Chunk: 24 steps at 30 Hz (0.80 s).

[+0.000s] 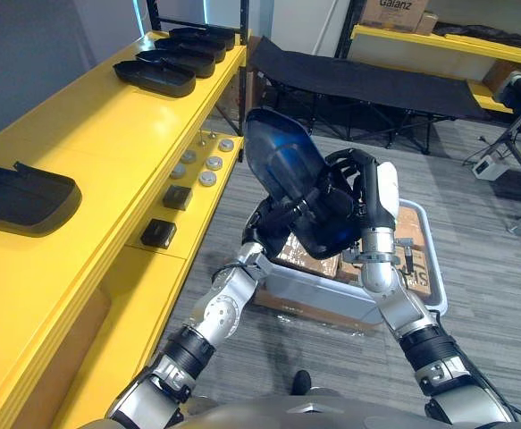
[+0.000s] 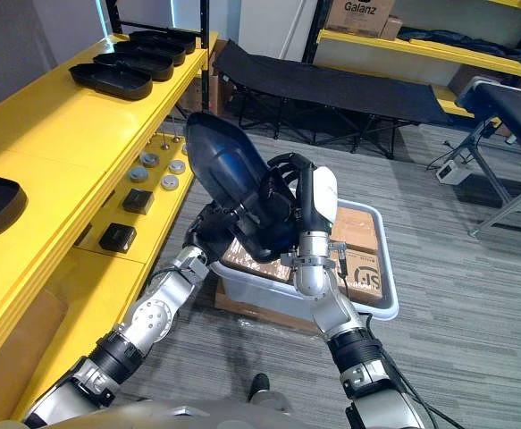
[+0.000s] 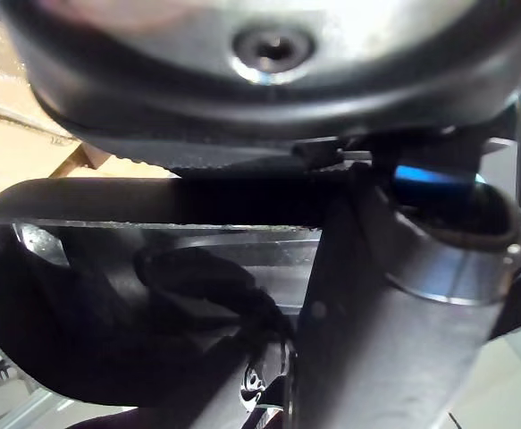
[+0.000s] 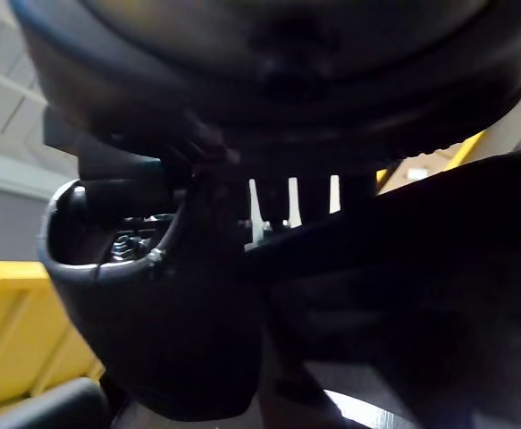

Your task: Walk over and take three plastic housings, then place them on the shelf

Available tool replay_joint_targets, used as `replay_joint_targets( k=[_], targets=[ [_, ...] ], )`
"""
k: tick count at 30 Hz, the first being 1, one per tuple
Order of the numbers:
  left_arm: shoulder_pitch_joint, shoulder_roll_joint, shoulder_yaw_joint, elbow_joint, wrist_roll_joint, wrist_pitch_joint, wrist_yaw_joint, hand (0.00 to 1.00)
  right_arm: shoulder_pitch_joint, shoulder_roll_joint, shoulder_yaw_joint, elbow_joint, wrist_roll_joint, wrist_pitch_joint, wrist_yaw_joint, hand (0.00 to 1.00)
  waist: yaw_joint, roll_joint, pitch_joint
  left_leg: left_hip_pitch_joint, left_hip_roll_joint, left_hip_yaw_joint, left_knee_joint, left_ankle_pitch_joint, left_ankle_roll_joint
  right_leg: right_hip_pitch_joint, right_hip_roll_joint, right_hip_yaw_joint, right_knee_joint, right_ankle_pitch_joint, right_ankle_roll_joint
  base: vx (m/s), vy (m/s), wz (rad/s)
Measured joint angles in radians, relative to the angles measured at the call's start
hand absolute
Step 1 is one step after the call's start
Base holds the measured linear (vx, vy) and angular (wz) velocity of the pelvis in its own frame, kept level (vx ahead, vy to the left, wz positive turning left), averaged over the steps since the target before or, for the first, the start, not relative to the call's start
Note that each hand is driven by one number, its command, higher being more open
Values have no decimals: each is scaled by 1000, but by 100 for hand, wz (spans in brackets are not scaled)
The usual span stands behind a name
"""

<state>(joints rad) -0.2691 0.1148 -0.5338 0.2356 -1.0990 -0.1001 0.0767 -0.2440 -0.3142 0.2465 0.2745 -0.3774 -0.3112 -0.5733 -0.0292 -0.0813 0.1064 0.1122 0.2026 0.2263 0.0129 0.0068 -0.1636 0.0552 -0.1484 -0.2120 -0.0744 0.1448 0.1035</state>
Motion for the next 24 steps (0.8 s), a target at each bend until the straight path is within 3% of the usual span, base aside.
replay_joint_targets(
  k=[4, 13, 14, 21, 24],
  targets=[
    [-7, -22, 27, 49, -77, -35, -1, 0, 35, 6, 35, -91, 0, -16, -2, 0, -1, -1, -1, 0, 0, 0, 0, 0, 0, 0, 0, 0, 0, 0, 0, 0, 0, 0],
    [-8, -13, 32, 90, -110, -32, -54, 0, 46, 16, 51, -92, -3, -24, -2, 0, -3, -17, -11, 0, -2, 2, 0, -3, 2, 0, -3, 0, 0, -1, -1, 0, 0, 0],
    [-8, -11, 26, 90, -110, -40, -53, 0, 49, 16, 50, -93, -2, -26, -3, 100, -3, -17, -11, 0, -2, 2, 0, -4, 3, 0, -3, 0, 0, -1, -1, 0, 0, 0],
    [-8, -9, -11, 106, -99, -116, -34, 0, 69, 39, 49, -103, 35, -46, 5, 100, -3, -17, -11, 0, -3, 2, 0, -5, 3, -1, -3, 0, 0, -1, -1, 0, 0, 0],
    [-7, -22, 0, 100, 6, -142, 50, 0, 93, 58, 52, -136, 129, -45, 57, 100, -1, -17, -11, 0, -2, 2, 0, -5, 3, -1, -3, 0, 0, -2, -1, 0, 0, 0]
  ],
)
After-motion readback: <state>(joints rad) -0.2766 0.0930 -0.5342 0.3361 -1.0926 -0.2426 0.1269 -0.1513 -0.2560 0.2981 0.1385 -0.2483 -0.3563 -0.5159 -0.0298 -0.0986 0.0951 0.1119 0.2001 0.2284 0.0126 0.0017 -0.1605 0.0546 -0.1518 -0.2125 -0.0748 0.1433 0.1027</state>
